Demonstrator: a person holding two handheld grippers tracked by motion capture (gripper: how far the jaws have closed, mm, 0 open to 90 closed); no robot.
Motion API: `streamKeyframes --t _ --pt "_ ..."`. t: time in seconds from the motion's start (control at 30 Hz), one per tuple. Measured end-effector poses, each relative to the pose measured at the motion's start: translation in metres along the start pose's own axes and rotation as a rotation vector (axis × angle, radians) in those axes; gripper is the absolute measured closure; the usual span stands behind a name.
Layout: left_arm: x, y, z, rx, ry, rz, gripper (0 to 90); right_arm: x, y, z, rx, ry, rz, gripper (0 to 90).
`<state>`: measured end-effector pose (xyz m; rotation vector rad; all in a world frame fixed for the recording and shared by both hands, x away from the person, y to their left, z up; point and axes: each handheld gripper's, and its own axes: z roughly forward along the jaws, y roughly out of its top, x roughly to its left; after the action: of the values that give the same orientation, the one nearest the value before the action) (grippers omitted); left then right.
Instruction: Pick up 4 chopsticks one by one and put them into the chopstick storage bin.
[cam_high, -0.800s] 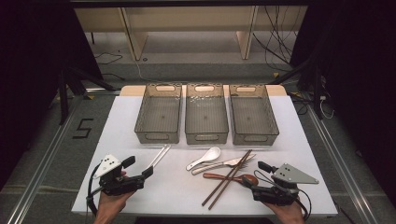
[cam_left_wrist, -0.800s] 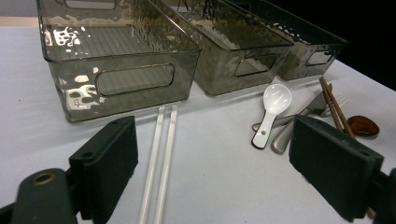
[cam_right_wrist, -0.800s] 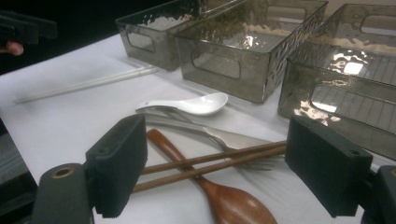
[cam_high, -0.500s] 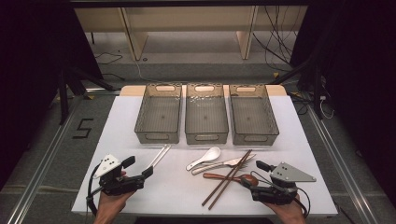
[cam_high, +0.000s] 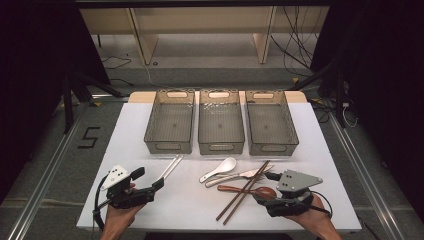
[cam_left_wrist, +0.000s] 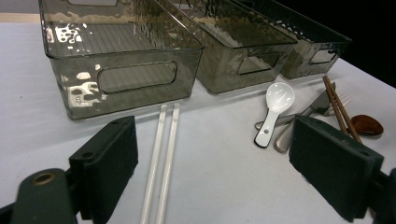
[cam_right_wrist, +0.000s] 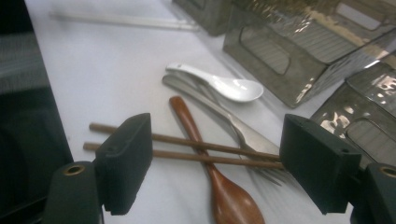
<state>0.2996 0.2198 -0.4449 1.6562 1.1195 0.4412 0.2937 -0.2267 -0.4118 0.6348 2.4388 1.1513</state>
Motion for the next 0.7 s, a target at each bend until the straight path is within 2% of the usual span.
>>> streamKeyframes --t 0.13,0.17,0.2,0.23,0.27,0.37,0.43,0.47,0.53,0.6,0.63,0.7 --pt "0.000 0.000 0.000 0.003 0.003 0.002 15.3 0.003 0.007 0.011 0.091 0.031 -0.090 28.9" --pt "0.000 0.000 0.000 0.005 0.004 0.003 15.3 0.003 0.007 0.011 0.091 0.031 -0.090 28.9" --pt "0.000 0.000 0.001 0.010 0.010 0.006 15.4 0.004 0.011 0.016 0.118 0.057 -0.140 31.3" --pt "0.000 0.000 0.001 0.010 0.010 0.006 15.4 0.004 0.011 0.016 0.118 0.057 -0.140 31.3" --pt "0.001 0.000 0.001 0.011 0.010 0.004 15.4 0.003 0.014 0.021 0.147 0.085 -0.176 31.3" --pt "0.001 0.000 0.001 0.009 0.013 -0.003 15.4 0.003 0.016 0.026 0.171 0.098 -0.199 32.0" --pt "0.002 0.000 0.000 0.005 0.013 -0.006 15.4 0.003 0.019 0.036 0.213 0.128 -0.231 34.0" --pt "0.002 0.000 0.000 0.005 0.013 -0.007 15.4 0.003 0.019 0.036 0.213 0.128 -0.231 34.0" --pt "0.003 0.000 0.000 0.006 0.013 -0.007 15.4 0.003 0.019 0.045 0.253 0.147 -0.269 37.0" --pt "0.003 0.000 0.000 0.006 0.013 -0.008 15.4 0.002 0.020 0.050 0.286 0.162 -0.289 38.0" --pt "0.003 0.000 0.000 0.006 0.013 -0.008 15.4 0.002 0.020 0.050 0.286 0.162 -0.289 38.0" --pt "0.003 0.000 0.000 0.006 0.013 -0.009 15.4 0.003 0.019 0.057 0.327 0.177 -0.317 40.8"
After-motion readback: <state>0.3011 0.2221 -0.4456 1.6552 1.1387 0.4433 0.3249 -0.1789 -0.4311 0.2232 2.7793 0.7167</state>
